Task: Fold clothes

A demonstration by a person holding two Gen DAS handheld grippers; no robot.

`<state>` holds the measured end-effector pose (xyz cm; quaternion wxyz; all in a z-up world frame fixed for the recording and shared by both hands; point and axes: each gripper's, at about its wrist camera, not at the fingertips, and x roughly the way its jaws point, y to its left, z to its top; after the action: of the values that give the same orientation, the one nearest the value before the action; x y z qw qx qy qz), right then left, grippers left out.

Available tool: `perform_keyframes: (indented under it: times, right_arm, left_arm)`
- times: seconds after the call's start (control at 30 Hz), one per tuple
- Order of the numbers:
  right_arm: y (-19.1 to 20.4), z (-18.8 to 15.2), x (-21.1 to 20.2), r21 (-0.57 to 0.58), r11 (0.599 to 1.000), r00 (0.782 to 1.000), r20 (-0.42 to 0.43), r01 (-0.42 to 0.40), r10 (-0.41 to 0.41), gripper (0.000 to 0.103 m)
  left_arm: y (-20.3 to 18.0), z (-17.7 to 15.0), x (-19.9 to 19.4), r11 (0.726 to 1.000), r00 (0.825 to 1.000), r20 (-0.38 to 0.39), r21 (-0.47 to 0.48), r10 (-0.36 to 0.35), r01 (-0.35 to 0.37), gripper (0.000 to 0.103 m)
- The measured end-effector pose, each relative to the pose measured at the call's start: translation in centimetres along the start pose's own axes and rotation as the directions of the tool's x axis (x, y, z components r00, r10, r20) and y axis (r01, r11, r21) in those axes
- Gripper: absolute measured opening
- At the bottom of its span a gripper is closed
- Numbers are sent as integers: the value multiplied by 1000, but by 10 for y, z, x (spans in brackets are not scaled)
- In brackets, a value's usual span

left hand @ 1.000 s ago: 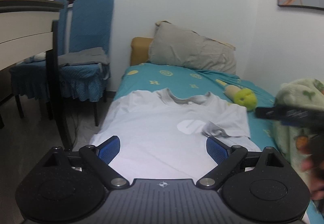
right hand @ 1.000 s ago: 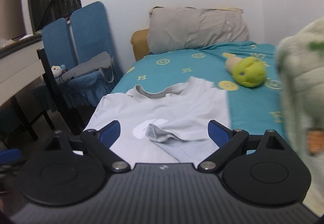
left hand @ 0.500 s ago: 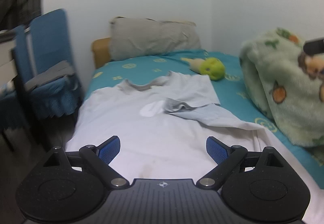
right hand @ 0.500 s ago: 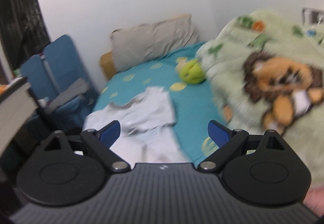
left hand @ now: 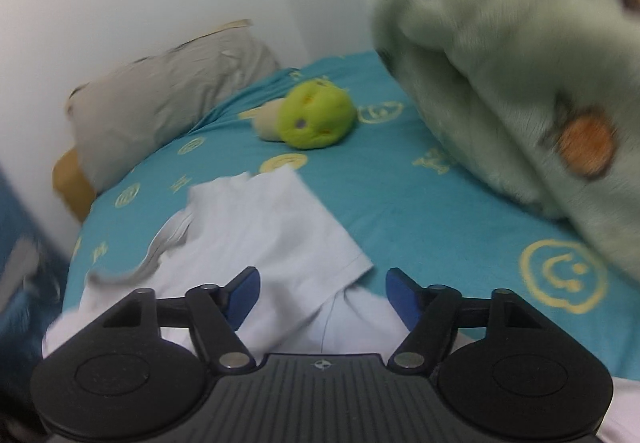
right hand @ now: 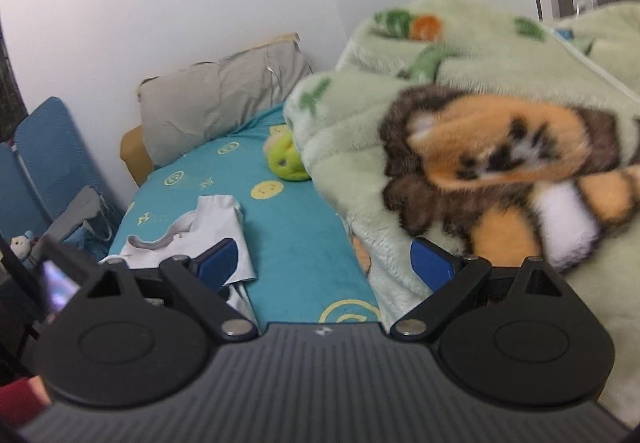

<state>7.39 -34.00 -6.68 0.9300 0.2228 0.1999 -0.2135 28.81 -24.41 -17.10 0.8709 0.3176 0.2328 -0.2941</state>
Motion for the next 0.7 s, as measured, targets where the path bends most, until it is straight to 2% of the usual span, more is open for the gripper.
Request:
perform_keyframes:
  times: [0.13,0.17,0.2,0.23,0.27,0.33,0.37,0.4,0.43,0.5,0.53,0.6,0.63,0.7]
  right_arm:
    - [4,-2,13,-33,999,1000,7,4,-3,97]
    - [6,-3,14,-45,999,1000,9,4,-3,97]
    - [7,-4,15,-55,998,1000,9,5,-4,97]
    - [8,-5,16,-65,998,1000,8,6,-5,97]
    - [9,-5,16,-68,998,1000,8,5,-5,97]
    - [11,-5,15,-71,997,1000,6,3,-3,95]
    - [11,-5,13,-69,998,1000,5,1,-1,95]
    - [12,-5,11,-64,998,1000,4,0,1,95]
    - [14,-6,9,-67,998,1000,6,-2,2,95]
    - [18,-8,4,-77,997,1000,10,-5,5,95]
    - [20,-8,2,-82,997,1000,13,-6,7,95]
    - [24,-10,2,-95,995,1000,15,-14,15,95]
    - [25,-11,3,-102,995,1000,16,-18,19,95]
    - [29,-12,5,-115,993,999,17,-26,28,95]
  left_arm:
    - [-1,-5,39,998,999,-43,55,-5,7,55]
    - [3,-5,42,999,999,-34,42,-18,19,48]
    - [7,-6,44,999,999,-28,17,-31,31,33]
    - [15,-5,42,998,999,-18,-32,-48,47,27]
    - [24,-4,38,993,998,3,-92,-70,70,16]
    - [46,-4,25,968,992,68,-221,-106,118,12]
    - [60,-5,18,946,988,102,-291,-120,145,10]
    - [75,-7,11,913,981,137,-366,-139,181,7]
    - [93,-9,3,868,971,178,-443,-159,224,7]
    - [128,-13,-8,765,952,255,-575,-169,290,5]
    - [146,-16,-11,715,950,274,-635,-147,294,5]
    - [182,-22,-11,615,957,278,-741,-87,271,4]
    - [198,-25,-6,576,965,258,-781,-53,240,4]
    - [226,-30,7,523,984,179,-840,15,145,4]
